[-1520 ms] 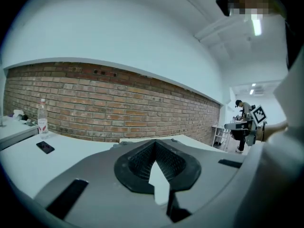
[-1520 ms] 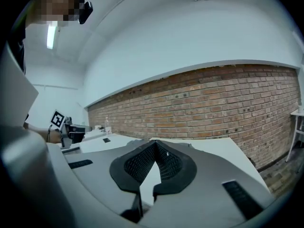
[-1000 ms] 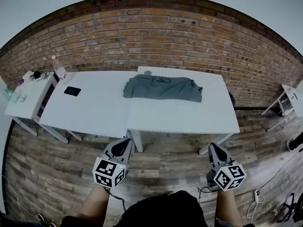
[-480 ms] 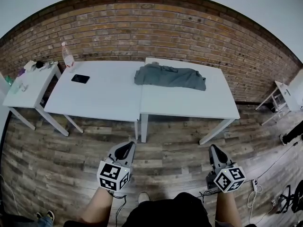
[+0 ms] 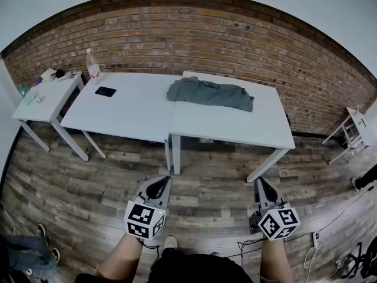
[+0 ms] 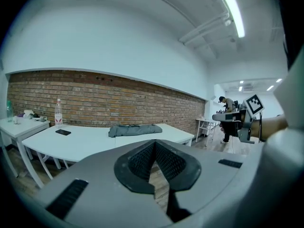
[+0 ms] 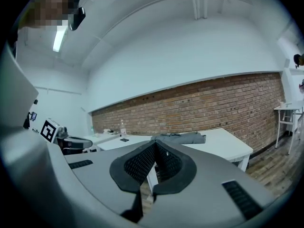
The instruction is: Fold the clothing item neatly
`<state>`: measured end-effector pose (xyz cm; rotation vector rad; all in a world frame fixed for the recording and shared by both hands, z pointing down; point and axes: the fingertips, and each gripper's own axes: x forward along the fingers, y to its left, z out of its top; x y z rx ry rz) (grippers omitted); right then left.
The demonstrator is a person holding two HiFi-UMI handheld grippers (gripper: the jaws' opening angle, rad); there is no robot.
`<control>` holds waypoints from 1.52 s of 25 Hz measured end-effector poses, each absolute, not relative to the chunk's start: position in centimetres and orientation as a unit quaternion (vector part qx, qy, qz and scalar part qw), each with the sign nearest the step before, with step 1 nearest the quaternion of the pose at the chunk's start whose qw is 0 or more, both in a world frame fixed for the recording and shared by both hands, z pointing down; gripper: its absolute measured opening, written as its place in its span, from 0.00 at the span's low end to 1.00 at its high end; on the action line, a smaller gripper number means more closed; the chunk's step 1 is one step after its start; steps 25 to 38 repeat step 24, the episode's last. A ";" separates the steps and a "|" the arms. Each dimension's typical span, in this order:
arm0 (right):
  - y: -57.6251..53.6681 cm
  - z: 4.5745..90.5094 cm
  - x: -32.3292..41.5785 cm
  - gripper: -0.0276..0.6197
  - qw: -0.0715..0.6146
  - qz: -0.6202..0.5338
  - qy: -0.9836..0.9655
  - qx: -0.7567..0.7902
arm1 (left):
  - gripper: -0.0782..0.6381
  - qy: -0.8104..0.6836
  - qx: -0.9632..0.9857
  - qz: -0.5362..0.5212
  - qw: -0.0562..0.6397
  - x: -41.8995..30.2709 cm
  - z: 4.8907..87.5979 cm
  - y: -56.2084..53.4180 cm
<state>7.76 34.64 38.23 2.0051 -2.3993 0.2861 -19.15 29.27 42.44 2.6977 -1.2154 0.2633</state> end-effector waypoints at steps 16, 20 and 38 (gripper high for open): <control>39.9 38.8 10.5 0.04 0.004 0.078 -0.787 0.611 | 0.10 -0.397 0.905 0.120 0.092 -11.4 42.5 34.9; 40.6 39.0 10.9 0.04 0.004 0.078 -0.787 0.612 | 0.10 -0.394 0.907 0.127 0.079 -10.6 42.4 35.3; 41.2 38.7 11.2 0.04 -0.008 0.074 -0.788 0.611 | 0.10 -0.397 0.906 0.134 0.066 -10.3 42.1 35.6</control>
